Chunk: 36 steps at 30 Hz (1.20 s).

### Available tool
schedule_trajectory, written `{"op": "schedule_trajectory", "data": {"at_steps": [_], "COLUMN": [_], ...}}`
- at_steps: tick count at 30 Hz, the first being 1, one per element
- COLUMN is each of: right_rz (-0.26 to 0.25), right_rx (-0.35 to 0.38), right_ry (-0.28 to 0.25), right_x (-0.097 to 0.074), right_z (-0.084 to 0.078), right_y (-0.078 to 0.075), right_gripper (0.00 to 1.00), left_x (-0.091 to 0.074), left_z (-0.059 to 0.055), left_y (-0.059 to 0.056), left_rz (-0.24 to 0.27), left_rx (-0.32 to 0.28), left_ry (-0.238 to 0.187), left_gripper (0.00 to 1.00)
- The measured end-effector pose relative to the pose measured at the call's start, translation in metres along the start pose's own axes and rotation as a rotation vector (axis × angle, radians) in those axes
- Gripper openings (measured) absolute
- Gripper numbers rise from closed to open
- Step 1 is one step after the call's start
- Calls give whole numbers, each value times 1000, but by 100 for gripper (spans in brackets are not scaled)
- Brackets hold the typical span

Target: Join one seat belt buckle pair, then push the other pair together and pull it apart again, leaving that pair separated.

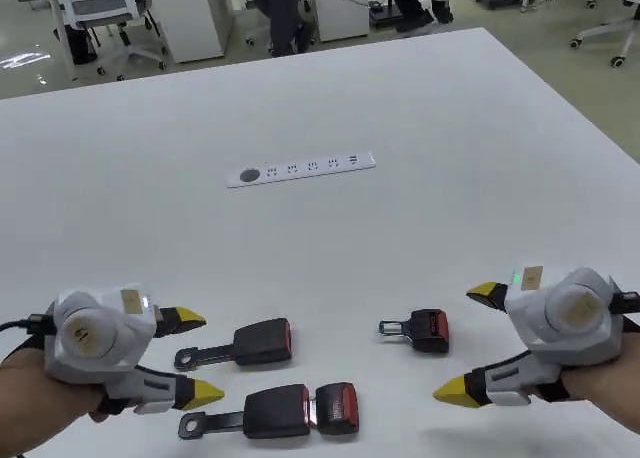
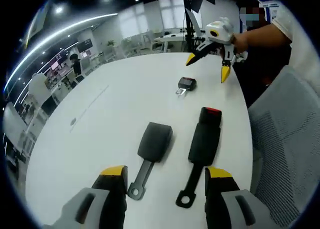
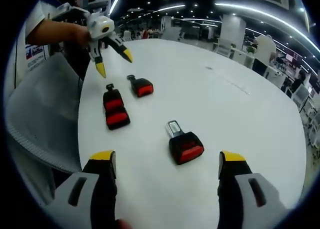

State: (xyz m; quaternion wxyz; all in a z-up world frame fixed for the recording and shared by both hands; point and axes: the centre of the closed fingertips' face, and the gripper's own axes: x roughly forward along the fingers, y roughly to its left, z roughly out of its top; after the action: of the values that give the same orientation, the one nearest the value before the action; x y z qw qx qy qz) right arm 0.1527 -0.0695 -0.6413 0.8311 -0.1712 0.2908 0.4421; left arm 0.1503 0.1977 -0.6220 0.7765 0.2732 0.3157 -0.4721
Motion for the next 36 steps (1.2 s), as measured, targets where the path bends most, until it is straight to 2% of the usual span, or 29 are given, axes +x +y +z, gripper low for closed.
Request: {"op": "schedule_trajectory", "data": {"at_steps": [2, 5, 7, 8, 11, 18, 20, 25, 29, 32, 33, 34, 36], "right_rz": [-2, -9, -11, -18, -25, -60, -74, -95, -88, -85, -83, -84, -79], "right_rx": [-4, 1, 34, 66, 79, 134, 139, 148, 144, 145, 149, 171, 194], "right_ry": [-2, -9, -21, -36, -45, -49, -59, -68, -64, -73, -77, -94, -125], "right_x": [-6, -13, -16, -18, -25, -34, -37, -38, -40, -42, -42, -44, -44], "right_z": [2, 0, -2, -3, -7, -18, -18, -22, -19, -15, -14, -12, -11], "right_y": [7, 16, 18, 17, 19, 23, 24, 23, 30, 35, 36, 37, 36], "right_gripper": [85, 88, 91, 92, 96, 100, 100, 100, 100, 100, 100, 100, 100], "left_x": [-9, -23, -29, -32, -39, -45, -46, -51, -52, -54, -56, -59, -62], "left_z": [-6, -17, -21, -24, -36, -49, -54, -63, -63, -60, -57, -60, -58], "left_y": [-7, -13, -15, -15, -15, -8, -10, -6, -11, -19, -20, -18, -15], "left_rz": [18, 45, 57, 68, 94, 145, 146, 167, 172, 173, 176, 181, 191], "left_rx": [-36, -85, -108, -124, -160, -234, -285, -335, -348, -343, -329, -330, -349], "left_ry": [0, -7, -12, -18, -32, -62, -60, -90, -98, -100, -120, -131, -160], "left_gripper": [72, 72, 74, 76, 82, 99, 100, 100, 100, 100, 100, 100, 100]}}
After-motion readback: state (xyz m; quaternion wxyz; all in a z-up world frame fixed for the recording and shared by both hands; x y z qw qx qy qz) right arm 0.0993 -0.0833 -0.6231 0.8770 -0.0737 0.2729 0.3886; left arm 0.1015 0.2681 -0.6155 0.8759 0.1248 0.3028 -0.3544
